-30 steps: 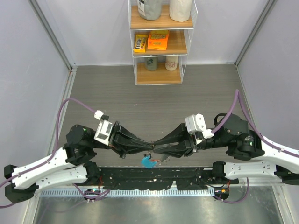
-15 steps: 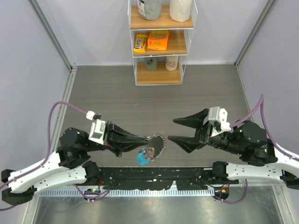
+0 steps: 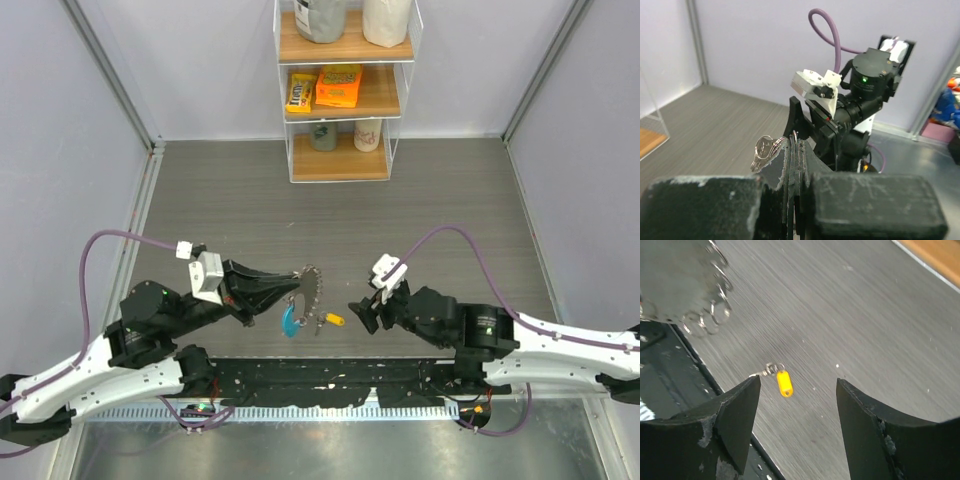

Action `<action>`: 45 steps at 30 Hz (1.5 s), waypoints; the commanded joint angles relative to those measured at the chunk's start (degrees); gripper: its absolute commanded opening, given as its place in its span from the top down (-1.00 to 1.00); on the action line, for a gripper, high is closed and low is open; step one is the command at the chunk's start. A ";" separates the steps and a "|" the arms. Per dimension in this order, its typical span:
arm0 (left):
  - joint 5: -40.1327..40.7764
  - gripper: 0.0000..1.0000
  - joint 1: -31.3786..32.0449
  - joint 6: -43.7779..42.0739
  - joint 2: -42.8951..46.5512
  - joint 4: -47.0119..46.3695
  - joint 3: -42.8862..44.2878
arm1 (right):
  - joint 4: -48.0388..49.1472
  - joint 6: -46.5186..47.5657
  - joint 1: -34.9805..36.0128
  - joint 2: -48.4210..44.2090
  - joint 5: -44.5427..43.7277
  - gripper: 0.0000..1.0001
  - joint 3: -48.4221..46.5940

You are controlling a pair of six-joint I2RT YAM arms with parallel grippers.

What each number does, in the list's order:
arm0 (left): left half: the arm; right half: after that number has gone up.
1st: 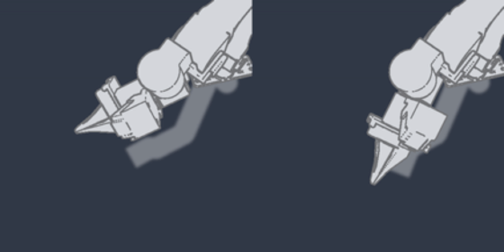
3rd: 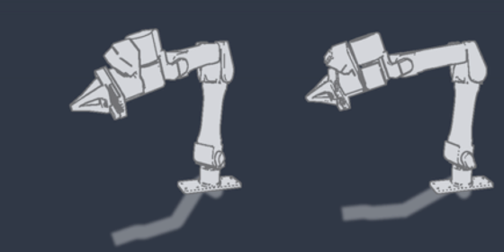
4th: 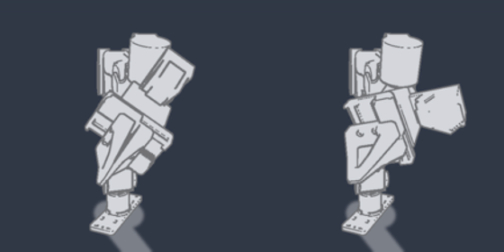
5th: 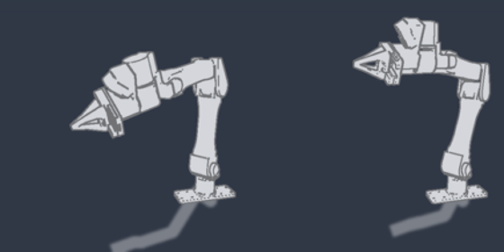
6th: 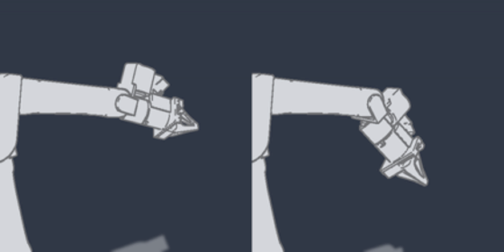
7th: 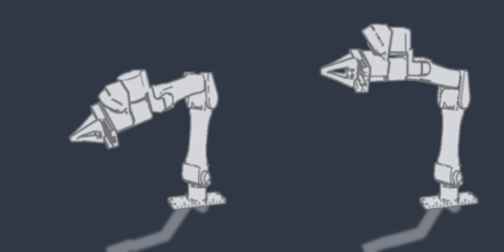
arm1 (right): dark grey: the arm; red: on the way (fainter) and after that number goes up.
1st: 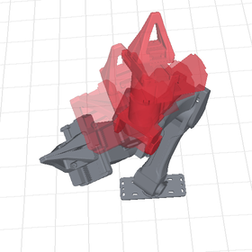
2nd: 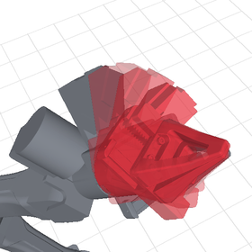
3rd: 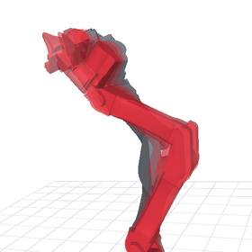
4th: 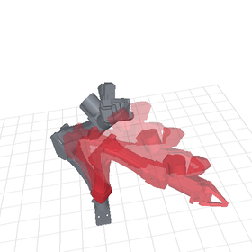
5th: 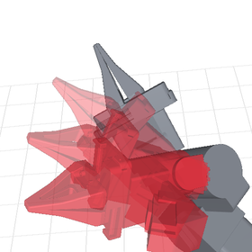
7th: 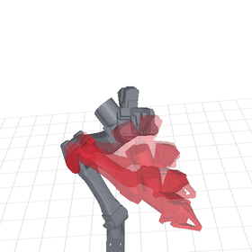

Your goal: Put the keys on the keyring

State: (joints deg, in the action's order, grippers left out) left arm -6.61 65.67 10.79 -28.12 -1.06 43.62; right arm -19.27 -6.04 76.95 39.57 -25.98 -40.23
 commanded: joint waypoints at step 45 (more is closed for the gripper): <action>33.33 1.00 0.25 -2.00 15.99 8.79 -8.72 | 17.15 0.50 -15.16 48.84 30.72 -0.20 -5.12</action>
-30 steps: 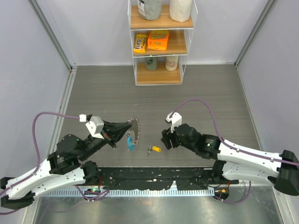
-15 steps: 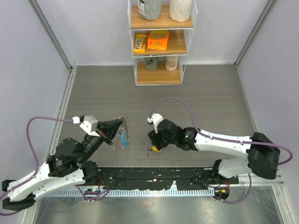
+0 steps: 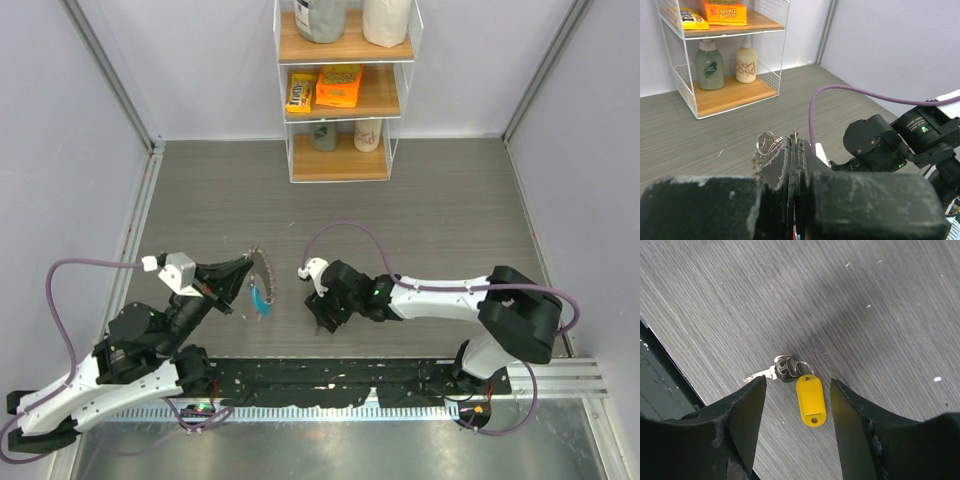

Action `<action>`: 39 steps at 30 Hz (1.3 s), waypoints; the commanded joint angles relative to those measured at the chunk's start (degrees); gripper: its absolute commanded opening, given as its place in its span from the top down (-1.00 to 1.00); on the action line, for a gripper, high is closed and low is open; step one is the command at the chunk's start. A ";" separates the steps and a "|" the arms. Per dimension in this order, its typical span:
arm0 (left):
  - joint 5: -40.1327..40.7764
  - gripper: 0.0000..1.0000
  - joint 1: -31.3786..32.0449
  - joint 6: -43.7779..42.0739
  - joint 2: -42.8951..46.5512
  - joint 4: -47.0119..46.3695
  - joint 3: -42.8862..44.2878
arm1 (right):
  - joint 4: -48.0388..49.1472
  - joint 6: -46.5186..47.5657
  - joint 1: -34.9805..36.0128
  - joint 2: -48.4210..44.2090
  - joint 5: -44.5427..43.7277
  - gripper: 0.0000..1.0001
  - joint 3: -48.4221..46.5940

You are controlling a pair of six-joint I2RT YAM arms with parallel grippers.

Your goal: Put the keys on the keyring

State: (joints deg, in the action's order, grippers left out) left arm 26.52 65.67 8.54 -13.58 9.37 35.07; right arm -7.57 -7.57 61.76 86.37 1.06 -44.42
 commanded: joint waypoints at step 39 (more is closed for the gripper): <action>-1.56 1.00 0.25 1.75 3.21 -0.31 0.26 | 5.29 -0.86 -0.15 -7.34 1.22 0.89 6.36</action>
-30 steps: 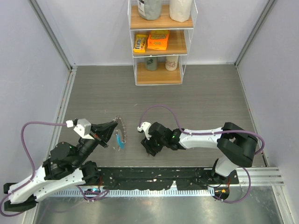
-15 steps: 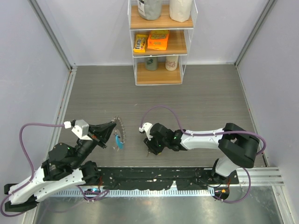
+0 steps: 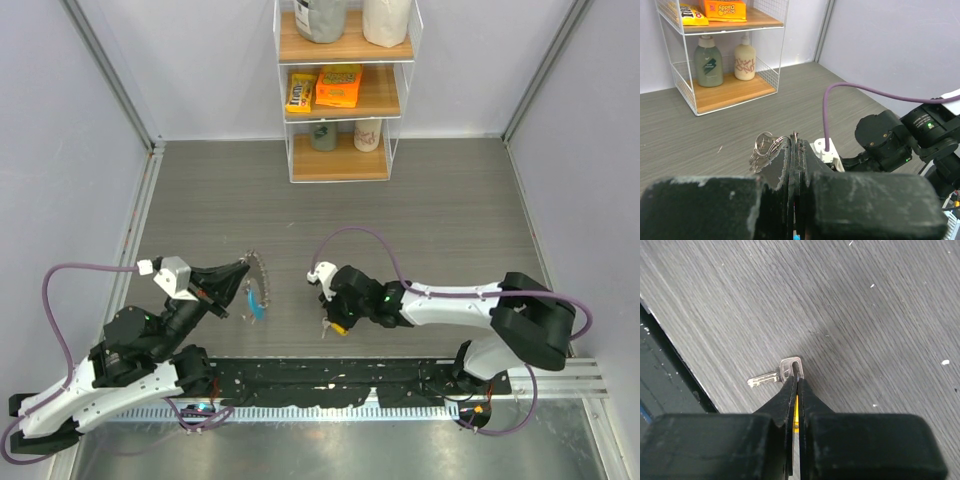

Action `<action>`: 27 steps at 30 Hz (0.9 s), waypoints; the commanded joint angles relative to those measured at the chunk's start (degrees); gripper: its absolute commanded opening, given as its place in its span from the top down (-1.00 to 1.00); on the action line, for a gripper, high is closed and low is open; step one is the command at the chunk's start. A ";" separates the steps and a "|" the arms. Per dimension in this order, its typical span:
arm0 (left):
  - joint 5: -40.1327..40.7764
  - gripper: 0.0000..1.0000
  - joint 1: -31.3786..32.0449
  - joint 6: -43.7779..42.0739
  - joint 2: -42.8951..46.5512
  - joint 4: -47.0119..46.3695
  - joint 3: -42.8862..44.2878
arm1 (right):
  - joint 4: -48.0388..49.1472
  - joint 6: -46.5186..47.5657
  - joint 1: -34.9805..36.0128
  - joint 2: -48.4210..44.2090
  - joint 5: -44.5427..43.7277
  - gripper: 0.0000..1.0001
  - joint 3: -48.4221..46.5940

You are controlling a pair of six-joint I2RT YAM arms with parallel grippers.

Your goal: Put the keys on the keyring

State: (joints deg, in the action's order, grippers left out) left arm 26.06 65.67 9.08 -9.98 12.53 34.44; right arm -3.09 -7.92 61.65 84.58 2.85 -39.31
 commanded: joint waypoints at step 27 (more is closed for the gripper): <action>-8.48 1.00 0.25 -1.08 -12.52 -11.30 3.80 | -18.87 18.55 0.75 -39.32 23.16 0.89 -16.49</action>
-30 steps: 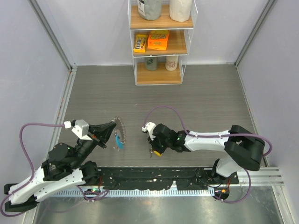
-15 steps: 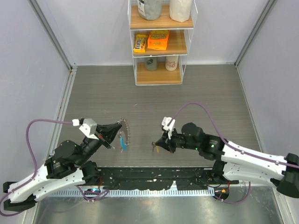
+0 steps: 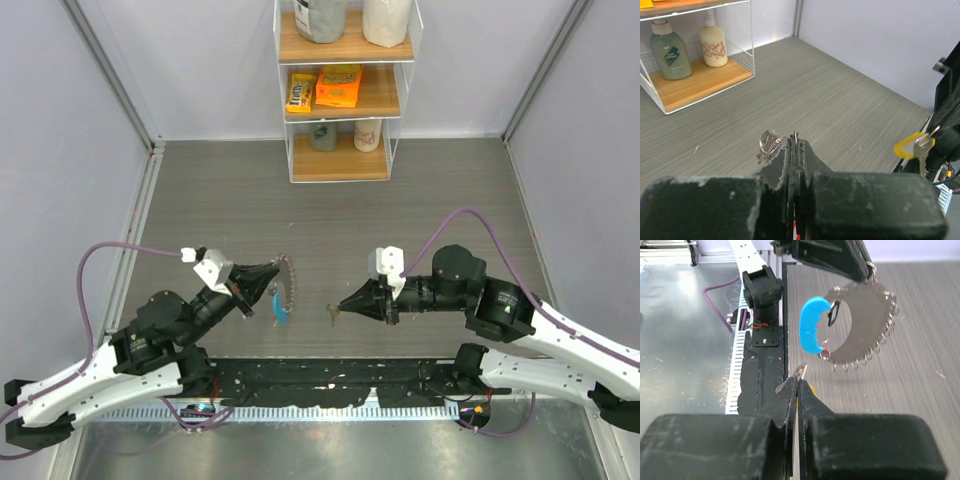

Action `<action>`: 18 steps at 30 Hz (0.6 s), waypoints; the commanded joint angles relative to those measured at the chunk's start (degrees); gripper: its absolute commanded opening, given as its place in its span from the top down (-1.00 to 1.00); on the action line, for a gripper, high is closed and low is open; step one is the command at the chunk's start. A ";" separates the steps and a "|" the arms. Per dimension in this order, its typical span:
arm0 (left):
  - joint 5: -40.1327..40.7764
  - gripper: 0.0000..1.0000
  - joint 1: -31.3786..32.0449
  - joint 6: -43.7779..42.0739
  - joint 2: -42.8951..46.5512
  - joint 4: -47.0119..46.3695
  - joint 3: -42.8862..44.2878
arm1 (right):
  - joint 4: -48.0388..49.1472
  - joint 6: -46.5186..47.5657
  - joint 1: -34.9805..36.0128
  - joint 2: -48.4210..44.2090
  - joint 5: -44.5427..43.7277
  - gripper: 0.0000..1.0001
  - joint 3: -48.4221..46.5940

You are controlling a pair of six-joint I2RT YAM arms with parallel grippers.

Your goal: Put the keys on the keyring

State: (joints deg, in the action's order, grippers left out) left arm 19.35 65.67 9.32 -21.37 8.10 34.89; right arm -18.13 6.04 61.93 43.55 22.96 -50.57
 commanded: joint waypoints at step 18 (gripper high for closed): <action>-15.39 1.00 0.16 -5.36 -6.49 -8.28 6.85 | -11.66 3.62 0.38 13.66 -3.45 0.88 -21.59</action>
State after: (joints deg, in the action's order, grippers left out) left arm 9.37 65.67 6.66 -27.27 3.51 37.63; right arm -27.40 10.11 62.13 55.24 21.71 -67.11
